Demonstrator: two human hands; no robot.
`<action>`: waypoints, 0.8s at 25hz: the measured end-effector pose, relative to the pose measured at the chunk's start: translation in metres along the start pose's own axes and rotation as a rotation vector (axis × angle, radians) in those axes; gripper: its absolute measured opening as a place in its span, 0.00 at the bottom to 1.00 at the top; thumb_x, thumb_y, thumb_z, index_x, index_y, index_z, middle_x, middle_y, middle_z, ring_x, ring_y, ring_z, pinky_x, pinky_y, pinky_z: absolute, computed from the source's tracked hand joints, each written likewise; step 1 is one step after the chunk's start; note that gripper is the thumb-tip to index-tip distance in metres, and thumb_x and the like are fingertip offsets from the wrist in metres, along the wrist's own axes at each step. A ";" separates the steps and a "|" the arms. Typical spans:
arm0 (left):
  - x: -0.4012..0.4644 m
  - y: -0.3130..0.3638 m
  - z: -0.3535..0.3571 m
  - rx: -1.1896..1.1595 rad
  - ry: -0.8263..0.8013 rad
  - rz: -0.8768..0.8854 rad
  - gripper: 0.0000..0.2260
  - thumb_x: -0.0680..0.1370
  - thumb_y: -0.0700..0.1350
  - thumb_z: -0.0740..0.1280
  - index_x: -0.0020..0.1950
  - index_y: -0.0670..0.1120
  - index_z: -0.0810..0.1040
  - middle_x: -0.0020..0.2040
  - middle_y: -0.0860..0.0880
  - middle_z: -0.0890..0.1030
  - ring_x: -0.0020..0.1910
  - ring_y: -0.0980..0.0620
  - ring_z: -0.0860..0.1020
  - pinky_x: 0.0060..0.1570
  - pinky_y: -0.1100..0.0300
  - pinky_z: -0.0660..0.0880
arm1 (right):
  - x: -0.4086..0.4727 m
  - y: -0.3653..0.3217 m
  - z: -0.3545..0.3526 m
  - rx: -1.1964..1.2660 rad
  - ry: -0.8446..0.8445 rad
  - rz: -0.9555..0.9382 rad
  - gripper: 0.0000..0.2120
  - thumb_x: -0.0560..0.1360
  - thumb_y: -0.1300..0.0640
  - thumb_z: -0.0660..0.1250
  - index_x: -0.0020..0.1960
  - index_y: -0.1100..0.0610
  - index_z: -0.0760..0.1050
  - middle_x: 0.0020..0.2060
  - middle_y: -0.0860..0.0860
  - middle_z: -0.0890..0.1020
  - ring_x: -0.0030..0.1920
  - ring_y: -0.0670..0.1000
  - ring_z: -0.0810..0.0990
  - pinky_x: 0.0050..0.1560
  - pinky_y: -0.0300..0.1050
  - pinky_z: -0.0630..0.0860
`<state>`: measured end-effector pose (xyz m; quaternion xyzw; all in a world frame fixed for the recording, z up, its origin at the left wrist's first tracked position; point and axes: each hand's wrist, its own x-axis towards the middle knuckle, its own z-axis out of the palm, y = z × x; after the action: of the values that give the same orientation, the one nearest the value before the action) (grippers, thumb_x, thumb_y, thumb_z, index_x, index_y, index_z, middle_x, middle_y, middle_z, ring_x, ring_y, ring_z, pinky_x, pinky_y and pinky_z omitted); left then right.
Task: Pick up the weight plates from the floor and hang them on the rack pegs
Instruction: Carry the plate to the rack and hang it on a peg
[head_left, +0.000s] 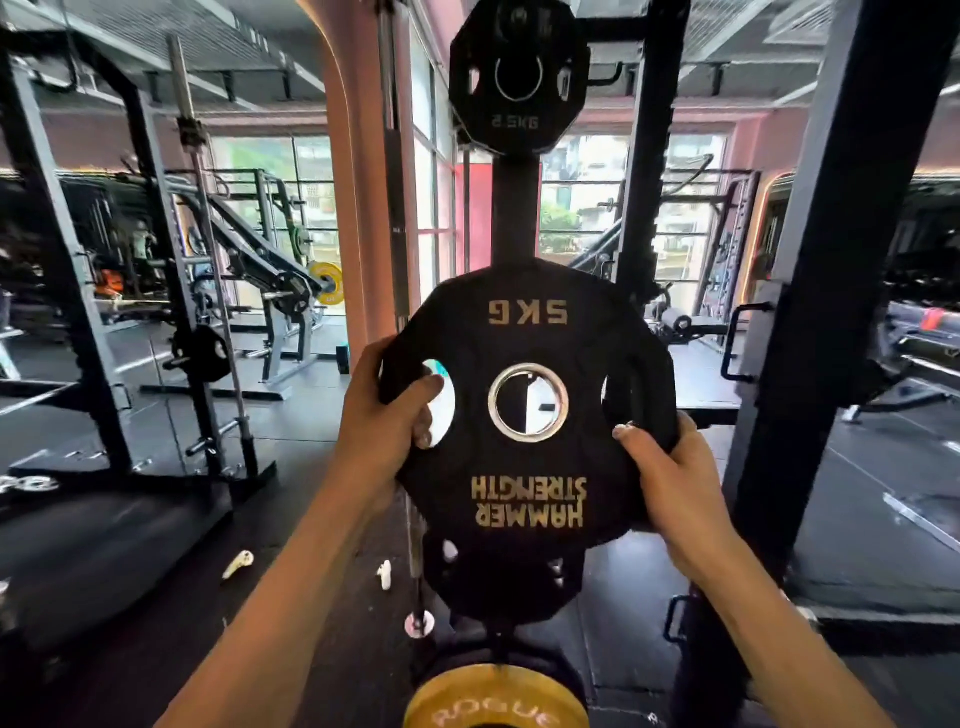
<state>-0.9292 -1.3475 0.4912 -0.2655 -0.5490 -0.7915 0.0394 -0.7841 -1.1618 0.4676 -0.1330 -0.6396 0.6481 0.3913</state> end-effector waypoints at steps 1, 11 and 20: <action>0.014 -0.003 0.002 -0.018 -0.010 0.015 0.14 0.75 0.33 0.68 0.56 0.48 0.72 0.27 0.51 0.71 0.21 0.54 0.65 0.22 0.63 0.63 | 0.011 -0.001 0.004 0.003 -0.004 -0.014 0.05 0.76 0.61 0.65 0.52 0.55 0.73 0.45 0.56 0.84 0.44 0.55 0.84 0.44 0.56 0.83; 0.128 -0.060 0.013 0.009 -0.083 0.022 0.16 0.77 0.33 0.66 0.59 0.49 0.72 0.29 0.52 0.74 0.22 0.54 0.67 0.23 0.63 0.65 | 0.119 0.033 0.041 0.008 0.054 -0.017 0.08 0.78 0.60 0.65 0.56 0.56 0.74 0.45 0.50 0.85 0.41 0.44 0.85 0.37 0.36 0.80; 0.181 -0.122 0.005 0.197 -0.094 0.077 0.19 0.72 0.44 0.70 0.58 0.62 0.72 0.42 0.48 0.79 0.36 0.47 0.77 0.38 0.50 0.75 | 0.189 0.074 0.056 -0.219 0.077 0.026 0.09 0.76 0.55 0.65 0.47 0.61 0.78 0.37 0.58 0.84 0.33 0.45 0.82 0.35 0.38 0.77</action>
<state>-1.1254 -1.2533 0.4728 -0.3179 -0.6149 -0.7183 0.0701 -0.9710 -1.0655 0.4686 -0.2081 -0.6893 0.5738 0.3904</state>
